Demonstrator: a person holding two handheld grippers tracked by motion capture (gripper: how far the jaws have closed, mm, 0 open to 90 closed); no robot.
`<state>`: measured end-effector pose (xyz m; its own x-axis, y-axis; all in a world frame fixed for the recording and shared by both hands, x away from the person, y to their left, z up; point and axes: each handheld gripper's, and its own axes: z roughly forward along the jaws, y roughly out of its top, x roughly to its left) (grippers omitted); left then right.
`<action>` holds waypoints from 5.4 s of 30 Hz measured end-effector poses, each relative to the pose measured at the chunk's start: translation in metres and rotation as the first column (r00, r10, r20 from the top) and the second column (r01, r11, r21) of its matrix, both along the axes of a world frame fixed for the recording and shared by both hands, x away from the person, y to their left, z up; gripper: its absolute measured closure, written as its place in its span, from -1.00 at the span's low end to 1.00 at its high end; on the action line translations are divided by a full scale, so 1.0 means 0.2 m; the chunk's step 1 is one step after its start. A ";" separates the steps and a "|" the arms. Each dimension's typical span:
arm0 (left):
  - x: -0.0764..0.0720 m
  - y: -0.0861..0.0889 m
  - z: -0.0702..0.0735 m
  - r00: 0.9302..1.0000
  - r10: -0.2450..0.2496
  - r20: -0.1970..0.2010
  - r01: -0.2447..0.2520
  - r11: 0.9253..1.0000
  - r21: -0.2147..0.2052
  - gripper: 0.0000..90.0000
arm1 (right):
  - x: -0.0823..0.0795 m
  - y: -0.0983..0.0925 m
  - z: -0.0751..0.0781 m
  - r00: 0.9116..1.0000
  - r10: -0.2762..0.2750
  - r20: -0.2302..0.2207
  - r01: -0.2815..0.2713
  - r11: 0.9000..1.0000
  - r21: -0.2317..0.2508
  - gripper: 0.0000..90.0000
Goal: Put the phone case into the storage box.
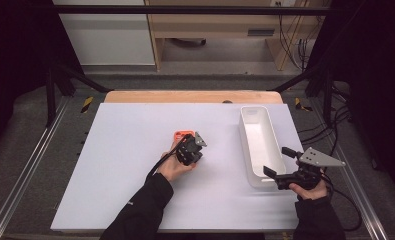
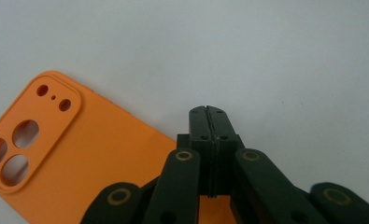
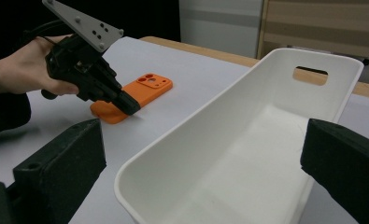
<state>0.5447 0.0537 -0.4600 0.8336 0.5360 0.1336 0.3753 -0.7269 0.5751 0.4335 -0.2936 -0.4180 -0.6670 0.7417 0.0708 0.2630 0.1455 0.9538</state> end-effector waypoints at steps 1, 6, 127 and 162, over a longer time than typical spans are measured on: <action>0.00 0.00 0.00 1.000 0.000 0.000 0.000 1.000 0.000 1.00 | 0.00 0.00 0.00 1.000 0.001 0.001 -0.001 1.000 -0.001 -0.99; -0.02 0.03 0.00 1.000 0.002 0.002 -0.002 1.000 0.004 1.00 | 0.00 0.00 0.00 1.000 0.000 0.001 0.000 1.000 -0.002 -0.99; 0.10 0.44 0.34 0.947 0.314 0.065 -0.277 0.904 -0.327 -1.00 | 0.00 0.00 0.00 1.000 0.000 0.002 0.000 1.000 -0.003 -0.99; 0.20 0.40 0.14 0.938 0.345 -0.045 -0.345 0.910 -0.231 -1.00 | 0.00 -0.01 0.00 1.000 -0.001 0.003 0.001 1.000 0.000 -0.99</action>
